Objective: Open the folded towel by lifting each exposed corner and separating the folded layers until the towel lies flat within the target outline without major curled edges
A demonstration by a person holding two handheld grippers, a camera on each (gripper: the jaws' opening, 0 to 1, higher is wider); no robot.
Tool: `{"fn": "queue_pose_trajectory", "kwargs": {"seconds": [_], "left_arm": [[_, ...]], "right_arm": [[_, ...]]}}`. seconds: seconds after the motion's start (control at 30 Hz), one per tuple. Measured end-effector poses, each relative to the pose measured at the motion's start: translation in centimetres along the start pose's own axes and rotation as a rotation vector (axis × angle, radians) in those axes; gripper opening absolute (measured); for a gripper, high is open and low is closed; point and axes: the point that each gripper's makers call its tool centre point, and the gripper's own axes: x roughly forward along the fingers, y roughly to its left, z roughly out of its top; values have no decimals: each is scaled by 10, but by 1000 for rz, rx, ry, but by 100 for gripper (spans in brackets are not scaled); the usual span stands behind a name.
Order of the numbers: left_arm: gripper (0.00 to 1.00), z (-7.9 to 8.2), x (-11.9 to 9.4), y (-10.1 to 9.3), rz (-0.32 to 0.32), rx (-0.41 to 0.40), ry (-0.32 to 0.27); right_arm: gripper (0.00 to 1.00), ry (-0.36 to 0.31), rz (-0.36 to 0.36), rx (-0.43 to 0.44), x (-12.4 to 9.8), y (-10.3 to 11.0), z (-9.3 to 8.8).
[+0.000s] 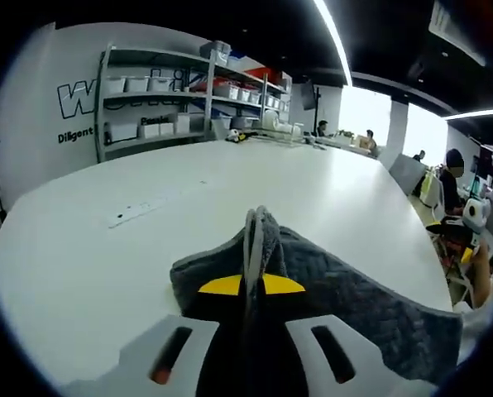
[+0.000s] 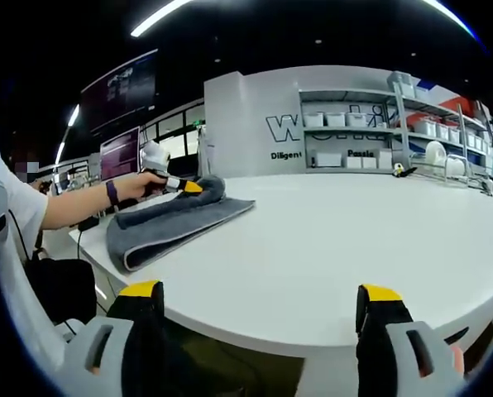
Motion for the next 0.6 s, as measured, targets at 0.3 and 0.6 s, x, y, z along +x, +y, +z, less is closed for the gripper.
{"fn": "queue_pose_trajectory", "kwargs": {"seconds": [0.3, 0.6], "left_arm": [[4, 15, -16, 24, 67, -65, -28], [4, 12, -42, 70, 231, -72, -5]], "right_arm": [[99, 3, -5, 3, 0, -1, 0], [99, 0, -2, 4, 0, 0, 0]]}}
